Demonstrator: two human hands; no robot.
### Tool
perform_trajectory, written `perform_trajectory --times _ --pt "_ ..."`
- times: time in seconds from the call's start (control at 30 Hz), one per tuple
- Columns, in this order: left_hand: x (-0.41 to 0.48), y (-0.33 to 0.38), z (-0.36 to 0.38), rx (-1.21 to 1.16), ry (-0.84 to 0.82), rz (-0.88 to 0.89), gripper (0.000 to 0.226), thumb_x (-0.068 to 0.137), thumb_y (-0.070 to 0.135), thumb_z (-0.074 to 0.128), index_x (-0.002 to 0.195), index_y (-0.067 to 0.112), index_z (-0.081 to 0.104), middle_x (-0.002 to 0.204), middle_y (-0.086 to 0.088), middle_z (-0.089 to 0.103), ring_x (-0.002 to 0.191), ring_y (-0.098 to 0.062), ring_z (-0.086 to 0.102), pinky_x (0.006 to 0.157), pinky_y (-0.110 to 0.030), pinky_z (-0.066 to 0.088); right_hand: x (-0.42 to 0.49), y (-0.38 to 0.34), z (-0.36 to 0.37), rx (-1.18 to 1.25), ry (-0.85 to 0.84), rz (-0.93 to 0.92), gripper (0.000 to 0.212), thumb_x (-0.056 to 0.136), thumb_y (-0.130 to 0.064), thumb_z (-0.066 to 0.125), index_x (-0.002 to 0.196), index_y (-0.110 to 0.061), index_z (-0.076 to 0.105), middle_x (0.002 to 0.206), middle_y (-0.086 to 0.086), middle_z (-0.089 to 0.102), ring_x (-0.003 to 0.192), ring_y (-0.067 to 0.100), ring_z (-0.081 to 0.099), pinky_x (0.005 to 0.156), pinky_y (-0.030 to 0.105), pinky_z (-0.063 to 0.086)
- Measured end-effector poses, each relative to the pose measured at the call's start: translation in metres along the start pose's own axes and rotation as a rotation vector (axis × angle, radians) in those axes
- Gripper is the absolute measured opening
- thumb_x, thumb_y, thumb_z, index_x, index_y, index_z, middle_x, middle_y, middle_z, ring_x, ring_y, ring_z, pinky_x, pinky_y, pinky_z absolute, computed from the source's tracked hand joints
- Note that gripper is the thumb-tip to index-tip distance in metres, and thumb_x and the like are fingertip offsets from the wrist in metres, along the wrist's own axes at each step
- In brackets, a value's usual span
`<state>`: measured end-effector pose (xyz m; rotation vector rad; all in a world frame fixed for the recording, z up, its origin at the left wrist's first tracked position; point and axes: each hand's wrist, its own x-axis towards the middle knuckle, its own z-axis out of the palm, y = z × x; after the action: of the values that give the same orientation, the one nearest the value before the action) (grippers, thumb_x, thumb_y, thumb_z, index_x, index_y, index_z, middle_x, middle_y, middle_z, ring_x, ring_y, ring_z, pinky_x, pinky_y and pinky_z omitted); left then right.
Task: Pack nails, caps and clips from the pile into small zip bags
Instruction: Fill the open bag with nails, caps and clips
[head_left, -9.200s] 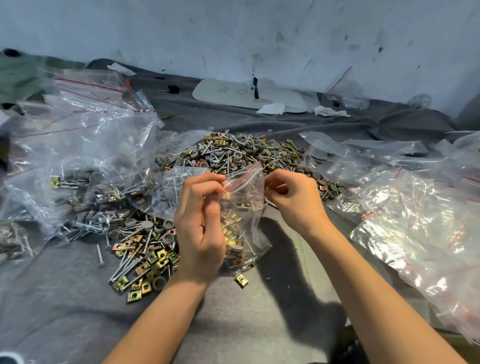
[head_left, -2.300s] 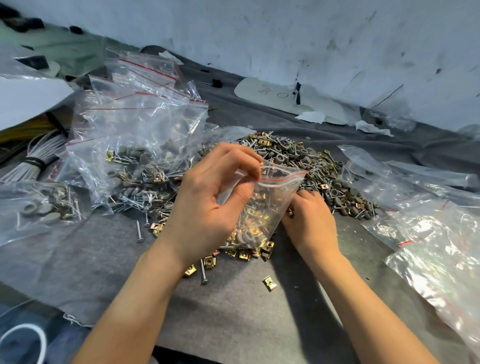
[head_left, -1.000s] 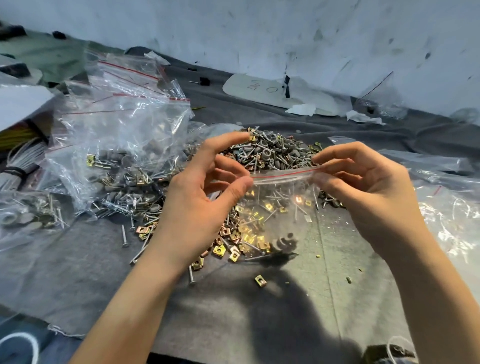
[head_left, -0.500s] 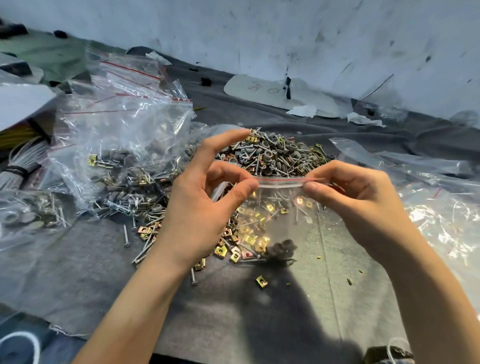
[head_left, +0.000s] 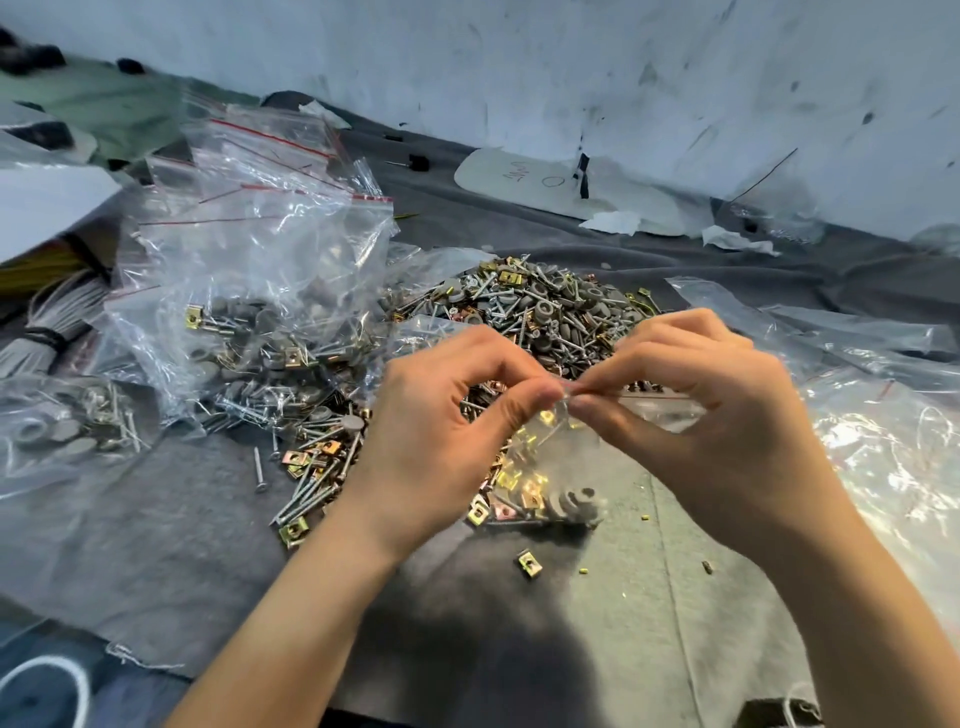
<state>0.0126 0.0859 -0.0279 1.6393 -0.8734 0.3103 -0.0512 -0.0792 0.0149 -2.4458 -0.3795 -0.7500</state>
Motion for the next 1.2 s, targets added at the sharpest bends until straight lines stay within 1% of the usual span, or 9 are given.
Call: perform_trajectory --times 0.07,0.27,0.4,0.5,0.57,0.7,0.87,1.07,1.2 --pt "0.000 0.000 0.002 0.014 -0.005 0.053 0.015 0.087 0.023 0.065 0.085 0.009 0.071 0.085 -0.002 0.068 0.083 -0.016 0.065 0.075 -0.041 0.052 0.000 -0.003 0.000 0.003 0.008 -0.011 0.008 0.075 -0.035 0.070 0.080 -0.034 0.065 0.077 -0.018 0.062 0.086 0.016 0.054 0.079 0.054 0.044" --pt "0.001 0.001 0.002 0.072 -0.042 0.120 0.017 0.088 0.017 0.064 0.084 0.002 0.070 0.089 -0.003 0.068 0.087 -0.011 0.064 0.079 -0.032 0.053 -0.001 -0.004 0.002 0.019 0.013 0.012 0.007 0.075 -0.027 0.070 0.078 -0.028 0.064 0.078 -0.016 0.061 0.088 0.016 0.053 0.079 0.051 0.045" --pt "0.002 0.002 0.002 0.101 -0.042 0.156 0.015 0.088 0.014 0.063 0.083 0.001 0.069 0.090 -0.003 0.067 0.087 -0.011 0.063 0.079 -0.029 0.052 -0.002 -0.002 -0.002 0.121 -0.070 0.071 0.009 0.081 -0.031 0.073 0.081 -0.023 0.068 0.081 -0.013 0.064 0.093 0.018 0.055 0.079 0.040 0.046" --pt "0.001 0.002 0.003 0.131 -0.044 0.182 0.013 0.087 0.012 0.064 0.081 0.001 0.068 0.090 -0.004 0.067 0.085 -0.011 0.063 0.078 -0.026 0.051 -0.002 0.000 -0.005 0.186 -0.122 0.120 0.005 0.077 -0.030 0.071 0.080 -0.028 0.067 0.080 -0.014 0.065 0.094 0.016 0.055 0.079 0.028 0.045" --pt "0.001 0.003 0.004 0.151 -0.049 0.192 0.012 0.087 0.011 0.064 0.081 0.001 0.067 0.090 -0.004 0.066 0.084 -0.011 0.062 0.077 -0.025 0.050 -0.002 0.001 -0.005 0.191 -0.138 0.138 0.012 0.079 -0.026 0.074 0.079 -0.031 0.064 0.079 -0.016 0.063 0.093 0.013 0.056 0.078 0.024 0.043" --pt "0.001 0.004 0.005 0.157 -0.042 0.199 0.010 0.086 0.009 0.063 0.079 0.001 0.065 0.089 -0.005 0.065 0.082 -0.011 0.061 0.076 -0.021 0.048 -0.002 0.000 -0.003 0.173 -0.140 0.117 0.007 0.078 -0.031 0.068 0.078 -0.033 0.061 0.080 -0.016 0.062 0.094 0.014 0.054 0.078 0.023 0.042" --pt "0.000 0.006 0.007 0.134 -0.013 0.187 0.011 0.086 0.009 0.062 0.079 0.002 0.064 0.088 -0.005 0.064 0.082 -0.011 0.060 0.077 -0.019 0.047 -0.002 0.005 -0.009 0.215 -0.125 0.132 0.011 0.077 -0.033 0.075 0.077 -0.030 0.065 0.079 -0.015 0.064 0.094 0.014 0.055 0.079 0.021 0.041" --pt "-0.001 0.006 0.010 0.121 -0.047 0.147 0.015 0.089 0.015 0.059 0.083 0.003 0.064 0.090 -0.007 0.061 0.084 -0.018 0.060 0.075 -0.030 0.048 -0.002 0.005 -0.005 0.163 -0.122 0.056 0.009 0.077 -0.030 0.069 0.079 -0.032 0.061 0.081 -0.016 0.062 0.095 0.017 0.053 0.079 0.024 0.042" --pt "-0.001 0.007 0.009 0.095 -0.024 0.116 0.012 0.088 0.014 0.060 0.082 0.004 0.064 0.091 -0.004 0.061 0.083 -0.011 0.057 0.076 -0.020 0.045 -0.002 0.010 -0.007 0.241 -0.139 0.103 0.008 0.075 -0.031 0.071 0.078 -0.030 0.064 0.080 -0.014 0.063 0.094 0.017 0.055 0.081 0.026 0.043"
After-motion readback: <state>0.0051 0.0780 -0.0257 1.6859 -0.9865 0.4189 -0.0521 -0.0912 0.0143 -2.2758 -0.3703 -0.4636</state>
